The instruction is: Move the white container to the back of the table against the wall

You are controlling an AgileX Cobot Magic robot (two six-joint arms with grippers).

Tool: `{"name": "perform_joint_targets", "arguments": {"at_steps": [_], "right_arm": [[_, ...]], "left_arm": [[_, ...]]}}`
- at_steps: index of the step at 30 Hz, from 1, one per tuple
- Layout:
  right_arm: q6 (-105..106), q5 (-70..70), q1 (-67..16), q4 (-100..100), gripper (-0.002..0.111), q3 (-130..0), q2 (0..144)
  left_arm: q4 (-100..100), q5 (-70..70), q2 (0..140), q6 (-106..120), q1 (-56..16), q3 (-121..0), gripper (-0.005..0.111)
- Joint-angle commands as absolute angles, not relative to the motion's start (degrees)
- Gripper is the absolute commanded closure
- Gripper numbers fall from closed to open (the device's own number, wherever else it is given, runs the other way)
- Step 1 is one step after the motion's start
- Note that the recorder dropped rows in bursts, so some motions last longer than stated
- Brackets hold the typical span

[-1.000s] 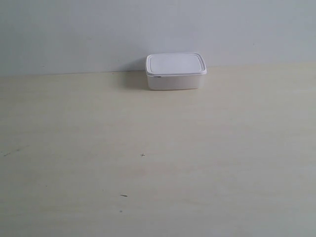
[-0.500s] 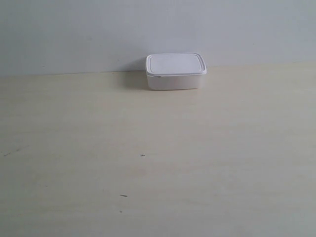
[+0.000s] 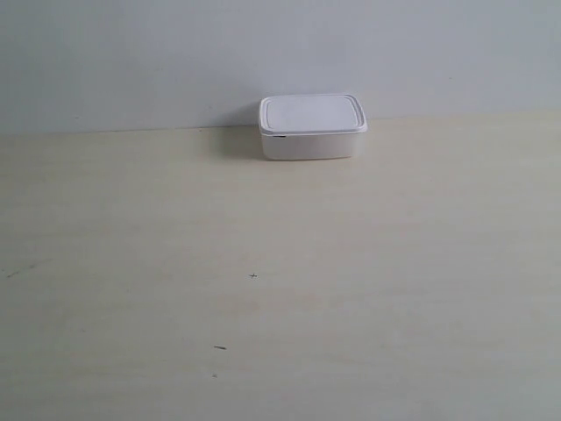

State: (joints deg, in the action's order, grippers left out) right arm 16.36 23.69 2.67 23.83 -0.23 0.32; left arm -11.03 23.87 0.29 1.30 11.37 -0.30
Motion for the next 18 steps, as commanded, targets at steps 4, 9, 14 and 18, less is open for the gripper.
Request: {"name": "perform_joint_targets", "arguments": {"at_steps": [4, 9, 14, 18], "right_arm": [[16.5, 23.5, 3.0, 23.9, 0.108, 0.0, 0.0], [16.5, 23.5, 3.0, 23.9, 0.108, 0.0, 0.0], [16.5, 23.5, 3.0, 23.9, 0.108, 0.0, 0.0], [16.4, 23.5, 3.0, 23.9, 0.108, 0.0, 0.0]], "left_arm": [[-1.9, 20.7, 0.0, -5.2, 11.4, 0.0, 0.107], [5.0, 20.6, 0.0, -11.1, 11.4, 0.0, 0.107], [5.0, 20.6, 0.0, -11.1, 11.4, 0.0, 0.107], [5.0, 20.6, 0.0, -11.1, 11.4, 0.0, 0.107]]}}
